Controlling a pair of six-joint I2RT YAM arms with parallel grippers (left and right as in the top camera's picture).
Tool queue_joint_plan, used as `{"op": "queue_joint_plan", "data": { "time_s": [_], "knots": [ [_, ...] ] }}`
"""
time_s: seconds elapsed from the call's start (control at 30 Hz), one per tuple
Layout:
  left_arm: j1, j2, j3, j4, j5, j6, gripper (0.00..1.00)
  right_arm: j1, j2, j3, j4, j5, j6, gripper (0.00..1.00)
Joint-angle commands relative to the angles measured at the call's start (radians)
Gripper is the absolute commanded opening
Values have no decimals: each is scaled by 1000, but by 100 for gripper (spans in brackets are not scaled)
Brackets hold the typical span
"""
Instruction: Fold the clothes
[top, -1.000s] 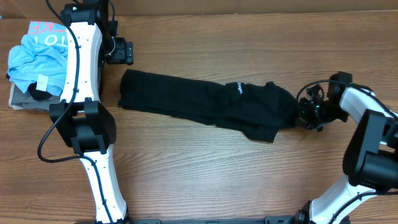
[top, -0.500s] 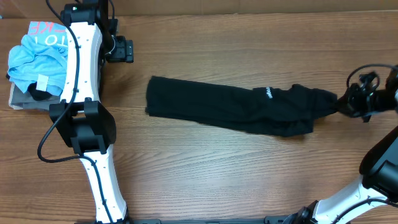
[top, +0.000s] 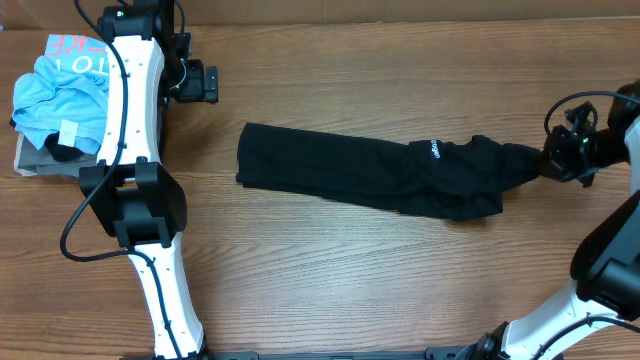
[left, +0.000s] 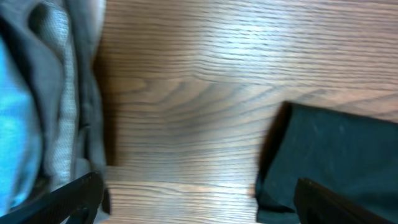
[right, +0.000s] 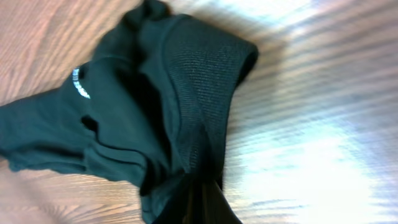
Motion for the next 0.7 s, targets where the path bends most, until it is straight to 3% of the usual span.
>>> {"op": "queue_joint_plan", "data": {
  "time_s": [0.0,0.13,0.23,0.4,0.67],
  "knots": [
    [7,-18,-58,1,120,17,100,-33,-10,20,-9,63,47,9],
    [-7,-18,-167,15,211,88,99,-47,-10,20,-22,65,47,49],
    [-19,-18,-253,43,258,116,99,-47,-10,20,-21,65,47,68],
    [-39,-18,-366,118,421,188,99,-47,-10,20,-19,65,47,71],
    [-85,-18,-501,245,407,152,94,-46,-10,20,-13,65,43,71]
  ]
}}
